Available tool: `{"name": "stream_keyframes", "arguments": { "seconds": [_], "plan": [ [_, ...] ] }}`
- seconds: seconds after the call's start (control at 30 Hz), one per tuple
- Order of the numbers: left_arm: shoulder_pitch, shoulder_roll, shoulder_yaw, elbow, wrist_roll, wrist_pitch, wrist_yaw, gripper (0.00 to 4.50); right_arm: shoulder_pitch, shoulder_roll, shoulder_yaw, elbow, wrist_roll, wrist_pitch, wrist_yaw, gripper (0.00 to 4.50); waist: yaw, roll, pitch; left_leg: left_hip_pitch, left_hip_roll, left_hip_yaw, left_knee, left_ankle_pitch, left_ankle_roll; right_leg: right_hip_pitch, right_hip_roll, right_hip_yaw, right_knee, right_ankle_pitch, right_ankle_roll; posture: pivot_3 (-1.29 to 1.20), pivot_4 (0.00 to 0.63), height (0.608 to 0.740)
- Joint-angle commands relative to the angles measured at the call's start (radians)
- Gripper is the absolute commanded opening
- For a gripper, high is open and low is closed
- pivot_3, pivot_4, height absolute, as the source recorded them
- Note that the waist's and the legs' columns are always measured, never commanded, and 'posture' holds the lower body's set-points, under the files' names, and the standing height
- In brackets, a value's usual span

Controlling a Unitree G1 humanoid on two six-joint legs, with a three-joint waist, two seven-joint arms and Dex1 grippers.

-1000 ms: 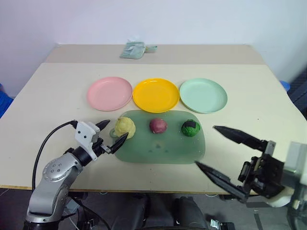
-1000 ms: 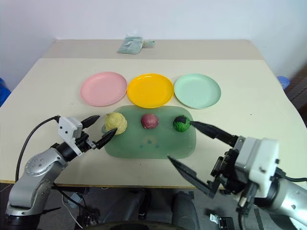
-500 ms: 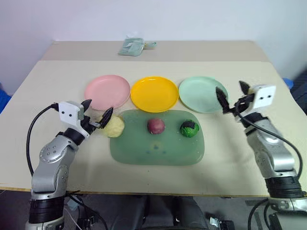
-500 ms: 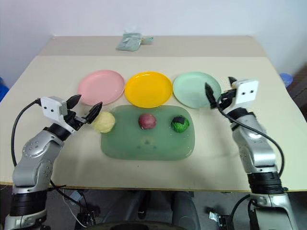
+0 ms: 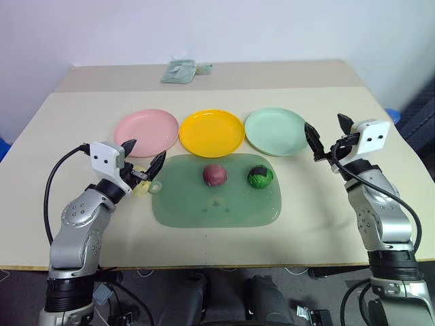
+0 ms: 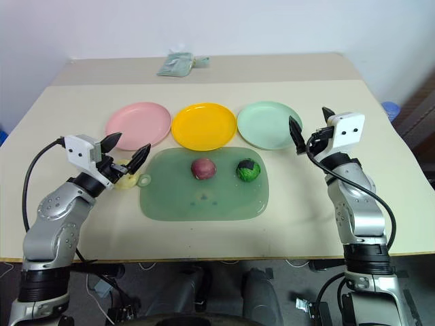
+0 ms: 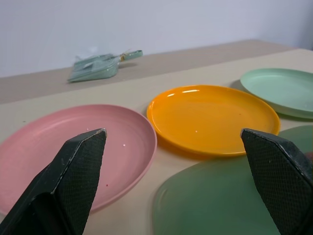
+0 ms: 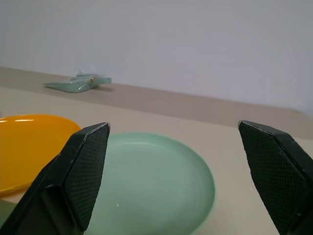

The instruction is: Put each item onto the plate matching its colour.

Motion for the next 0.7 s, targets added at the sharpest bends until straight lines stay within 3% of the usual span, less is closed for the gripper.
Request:
{"name": "stream_keyframes", "arguments": {
  "seconds": [0.03, 0.7],
  "plan": [
    [0.004, 0.008, 0.008, -0.050, -0.001, -0.001, 0.003, 4.50, -0.021, 0.017, -0.028, -0.033, -0.009, -0.001, 0.011, 4.29, 0.000, 0.000, 0.000, 0.000, 0.000, 0.000, 0.000, 0.000, 0.000, 0.000, 0.000, 0.000, 0.000, 0.000, 0.000, 0.00, 0.150, 0.740],
    [0.010, -0.006, 0.004, -0.082, -0.011, 0.025, 0.012, 4.50, -0.047, 0.052, -0.042, -0.023, -0.042, 0.012, 0.040, 4.29, 0.000, 0.000, 0.000, 0.000, 0.000, 0.000, 0.000, -0.002, 0.003, 0.000, 0.000, 0.000, 0.000, 0.000, 0.000, 0.00, 0.150, 0.740]
  ]
}}
